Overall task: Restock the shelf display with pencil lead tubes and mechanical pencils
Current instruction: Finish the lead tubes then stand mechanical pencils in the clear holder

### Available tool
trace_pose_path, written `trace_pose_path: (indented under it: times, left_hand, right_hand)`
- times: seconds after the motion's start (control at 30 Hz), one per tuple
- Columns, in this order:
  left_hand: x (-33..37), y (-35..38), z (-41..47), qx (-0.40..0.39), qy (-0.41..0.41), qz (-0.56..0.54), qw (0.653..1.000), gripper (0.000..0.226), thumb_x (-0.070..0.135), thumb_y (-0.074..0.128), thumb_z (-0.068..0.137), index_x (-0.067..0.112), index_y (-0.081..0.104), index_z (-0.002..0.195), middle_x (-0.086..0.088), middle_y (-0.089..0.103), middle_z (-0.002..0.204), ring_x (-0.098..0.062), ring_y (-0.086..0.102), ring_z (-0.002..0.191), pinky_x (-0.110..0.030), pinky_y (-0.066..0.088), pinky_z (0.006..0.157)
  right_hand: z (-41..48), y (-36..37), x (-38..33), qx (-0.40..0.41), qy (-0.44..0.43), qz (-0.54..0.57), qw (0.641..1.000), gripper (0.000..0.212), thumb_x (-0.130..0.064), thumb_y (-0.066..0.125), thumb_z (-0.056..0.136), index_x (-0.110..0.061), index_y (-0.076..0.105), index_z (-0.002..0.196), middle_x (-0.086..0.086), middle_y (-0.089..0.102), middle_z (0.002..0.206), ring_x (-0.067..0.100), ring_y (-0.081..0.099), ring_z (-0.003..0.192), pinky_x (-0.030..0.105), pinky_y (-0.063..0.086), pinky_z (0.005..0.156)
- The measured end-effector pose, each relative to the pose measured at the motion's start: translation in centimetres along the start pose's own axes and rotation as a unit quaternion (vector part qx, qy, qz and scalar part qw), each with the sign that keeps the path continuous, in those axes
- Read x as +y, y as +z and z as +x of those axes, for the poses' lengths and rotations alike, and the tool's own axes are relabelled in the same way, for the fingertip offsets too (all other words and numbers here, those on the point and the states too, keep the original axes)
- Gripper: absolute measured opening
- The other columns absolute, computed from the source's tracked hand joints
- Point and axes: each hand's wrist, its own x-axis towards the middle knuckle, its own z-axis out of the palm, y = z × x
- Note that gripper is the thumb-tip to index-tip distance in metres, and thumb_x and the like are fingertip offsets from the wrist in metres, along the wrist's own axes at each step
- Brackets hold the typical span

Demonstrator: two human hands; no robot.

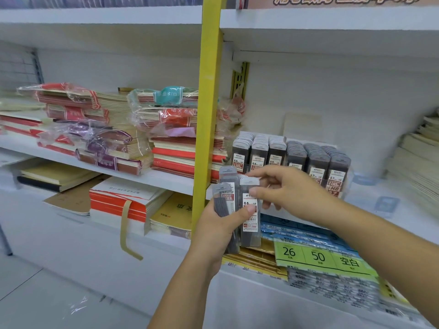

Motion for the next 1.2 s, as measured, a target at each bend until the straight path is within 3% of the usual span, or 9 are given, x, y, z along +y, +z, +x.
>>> trace_pose_path:
  times: [0.1,0.23,0.33,0.4,0.57,0.63,0.77,1.0,1.2]
  left_hand:
    - [-0.1,0.4,-0.4,-0.007,-0.011,-0.002,1.0,0.031,0.038,0.082,0.078,0.045,0.068,0.104,0.012,0.077,0.095,-0.008,0.074,0.087,-0.024,0.058,0.063]
    - [-0.2,0.1,-0.2,-0.006,-0.029,-0.029,0.999,0.039,0.026,0.078,0.085,0.029,0.064,0.121,0.004,0.078,0.103,-0.017,0.076,0.092,-0.026,0.059,0.064]
    - [-0.2,-0.5,0.0,0.007,-0.029,-0.038,0.999,0.04,0.022,0.078,0.085,0.023,0.064,0.123,-0.002,0.078,0.104,-0.019,0.077,0.09,-0.027,0.06,0.066]
    - [-0.4,-0.7,0.3,0.013,-0.035,-0.046,0.998,0.037,0.02,0.078,0.085,0.024,0.065,0.12,-0.003,0.078,0.104,-0.019,0.077,0.089,-0.028,0.061,0.066]
    - [-0.5,-1.0,0.6,0.009,-0.03,-0.047,0.998,0.034,0.021,0.078,0.084,0.023,0.066,0.117,-0.003,0.078,0.1,-0.019,0.077,0.088,-0.028,0.061,0.067]
    - [-0.6,-1.0,0.7,0.007,-0.028,-0.047,0.998,0.034,0.021,0.077,0.084,0.024,0.065,0.116,-0.003,0.079,0.099,-0.018,0.077,0.087,-0.027,0.061,0.067]
    - [-0.7,-1.0,0.9,-0.005,-0.026,-0.043,0.999,0.03,0.021,0.074,0.087,0.029,0.063,0.115,0.001,0.079,0.098,-0.015,0.077,0.088,-0.028,0.061,0.068]
    - [-0.7,-1.0,1.0,-0.009,-0.027,-0.048,0.998,0.033,0.022,0.075,0.087,0.027,0.063,0.117,0.001,0.079,0.098,-0.015,0.077,0.088,-0.027,0.061,0.067]
    - [-0.5,-0.6,0.8,-0.017,-0.028,-0.043,0.999,0.034,0.022,0.073,0.09,0.028,0.061,0.121,0.001,0.079,0.099,-0.015,0.076,0.091,-0.027,0.06,0.066]
  right_hand:
    - [-0.5,0.1,0.4,0.029,0.016,0.057,0.998,0.025,-0.019,0.068,0.089,-0.033,0.063,0.109,-0.004,0.068,0.066,0.006,0.066,0.06,0.018,0.049,0.054]
    - [-0.5,-2.1,0.4,0.149,0.007,0.07,0.986,0.019,-0.017,0.065,0.09,-0.029,0.064,0.104,-0.005,0.071,0.076,0.005,0.066,0.061,0.023,0.056,0.057]
    - [0.0,-4.9,-0.3,0.248,-0.082,0.0,0.965,0.018,-0.02,0.065,0.09,-0.035,0.059,0.097,-0.01,0.07,0.083,-0.002,0.065,0.067,0.011,0.048,0.056]
    - [0.8,-6.2,-0.7,0.274,-0.112,-0.083,0.951,0.014,-0.024,0.065,0.09,-0.034,0.056,0.096,-0.014,0.068,0.085,-0.002,0.061,0.07,0.015,0.045,0.06]
    - [3.5,-6.6,0.1,0.228,-0.087,-0.232,0.942,0.012,-0.028,0.061,0.091,-0.032,0.054,0.099,-0.004,0.063,0.095,0.01,0.056,0.08,0.028,0.04,0.066]
    - [4.3,-6.3,0.7,0.186,-0.042,-0.244,0.951,0.015,-0.029,0.062,0.09,-0.032,0.052,0.101,-0.001,0.061,0.103,0.016,0.057,0.091,0.034,0.045,0.074]
    - [4.9,-5.9,1.5,0.135,-0.005,-0.238,0.962,0.021,-0.029,0.067,0.087,-0.031,0.05,0.098,-0.007,0.059,0.1,0.013,0.056,0.096,0.036,0.048,0.079]
    - [5.9,-6.3,1.5,0.203,-0.014,-0.321,0.925,0.009,-0.042,0.068,0.083,-0.038,0.061,0.082,-0.015,0.046,0.088,0.013,0.034,0.101,0.031,0.028,0.081]
    - [5.8,-6.3,1.4,0.213,-0.012,-0.324,0.922,0.007,-0.039,0.064,0.088,-0.036,0.065,0.094,-0.009,0.057,0.096,0.011,0.034,0.1,0.031,0.03,0.082]
